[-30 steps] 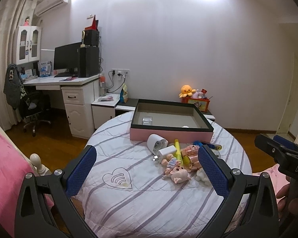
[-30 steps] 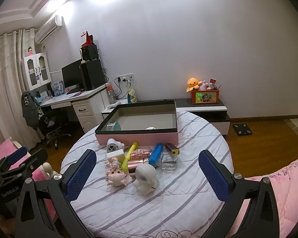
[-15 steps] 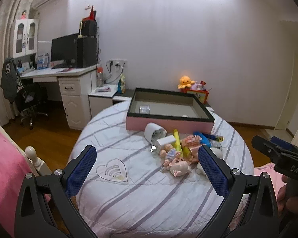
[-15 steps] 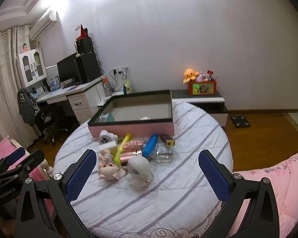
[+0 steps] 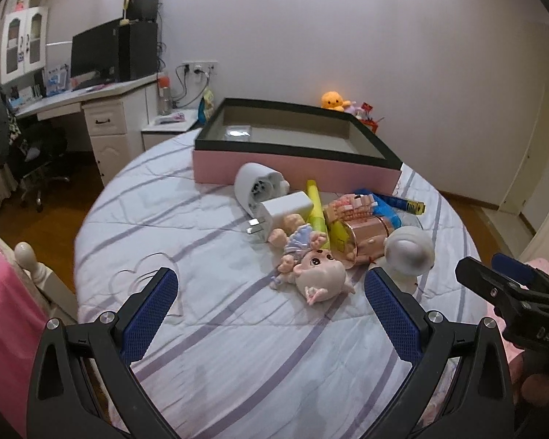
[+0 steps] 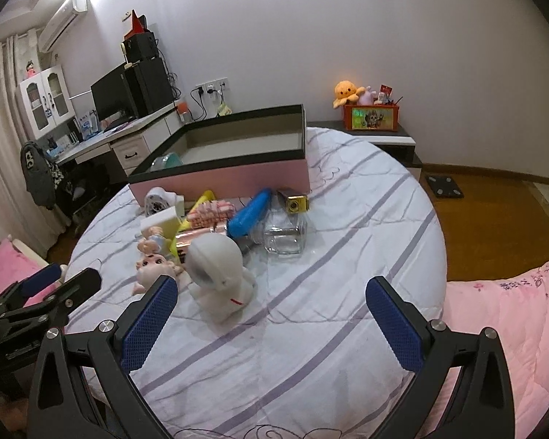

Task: Organize rigid objects
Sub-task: 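Grasp the doll with the left tool while the right tool grasps the white astronaut, then lower the doll and astronaut into the pink box and open both tools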

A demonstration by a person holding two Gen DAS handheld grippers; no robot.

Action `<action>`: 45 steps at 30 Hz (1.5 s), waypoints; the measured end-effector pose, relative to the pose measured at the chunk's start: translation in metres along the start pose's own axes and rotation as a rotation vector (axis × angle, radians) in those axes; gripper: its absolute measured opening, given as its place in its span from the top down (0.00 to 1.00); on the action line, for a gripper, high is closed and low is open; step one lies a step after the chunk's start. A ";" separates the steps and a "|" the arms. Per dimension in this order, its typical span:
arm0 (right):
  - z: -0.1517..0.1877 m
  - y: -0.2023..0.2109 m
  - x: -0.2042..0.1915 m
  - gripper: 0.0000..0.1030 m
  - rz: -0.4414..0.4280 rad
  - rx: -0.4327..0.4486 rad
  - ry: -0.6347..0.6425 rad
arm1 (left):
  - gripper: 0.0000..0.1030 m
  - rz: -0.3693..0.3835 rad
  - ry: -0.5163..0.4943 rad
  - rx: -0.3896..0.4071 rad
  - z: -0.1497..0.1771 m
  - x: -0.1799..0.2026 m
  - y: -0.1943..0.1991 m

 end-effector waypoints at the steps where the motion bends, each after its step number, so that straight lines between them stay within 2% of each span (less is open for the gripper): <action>1: 0.000 -0.002 0.001 0.00 -0.003 -0.003 -0.001 | 0.00 0.001 0.000 -0.005 0.000 0.001 -0.004; 11: 0.002 -0.015 0.001 0.00 -0.043 -0.023 0.001 | 0.00 -0.009 -0.026 -0.061 0.000 0.014 -0.044; 14: 0.002 -0.018 0.001 0.00 -0.050 -0.028 0.003 | 0.00 -0.042 -0.043 -0.088 -0.001 0.016 -0.059; 19: -0.002 -0.031 -0.001 0.00 -0.077 -0.043 0.004 | 0.03 -0.029 -0.036 -0.141 -0.008 0.016 -0.073; 23: -0.004 -0.040 -0.006 0.01 -0.105 -0.054 0.008 | 0.34 0.058 -0.044 -0.181 -0.007 0.017 -0.079; 24: -0.004 -0.041 -0.007 0.03 -0.108 -0.056 0.011 | 0.43 0.078 -0.054 -0.179 -0.006 0.018 -0.077; 25: -0.004 -0.045 -0.009 0.09 -0.112 -0.065 0.015 | 0.45 0.096 -0.065 -0.180 -0.005 0.019 -0.075; 27: -0.004 -0.049 -0.011 0.11 -0.120 -0.075 0.017 | 0.45 0.115 -0.065 -0.177 -0.003 0.018 -0.073; 29: -0.003 -0.054 -0.014 0.16 -0.129 -0.086 0.021 | 0.46 0.151 -0.048 -0.179 -0.003 0.011 -0.069; 33: -0.003 -0.066 -0.021 0.26 -0.138 -0.104 0.037 | 0.46 0.153 -0.039 -0.169 -0.003 -0.002 -0.061; 37: -0.004 -0.078 -0.029 0.45 -0.173 -0.103 0.053 | 0.46 0.150 -0.043 -0.162 0.000 -0.005 -0.055; 39: -0.005 -0.074 -0.033 0.45 -0.163 -0.095 0.069 | 0.46 0.148 -0.044 -0.155 0.001 -0.007 -0.051; 41: -0.005 -0.067 -0.033 0.53 -0.193 -0.081 0.061 | 0.46 0.150 -0.038 -0.150 0.003 -0.011 -0.047; 45: -0.006 -0.051 -0.032 0.56 -0.204 -0.061 0.062 | 0.46 0.157 -0.033 -0.139 0.003 -0.015 -0.040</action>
Point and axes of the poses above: each gripper's, at about its wrist camera, not at the fingertips, and y roughly against the way its jaws point, x to its right, z to its underside, the point moved 1 cm from there along -y, roughly the way its jaws point, and after that the axes turned 8 degrees about y, right-handed, at the moved point
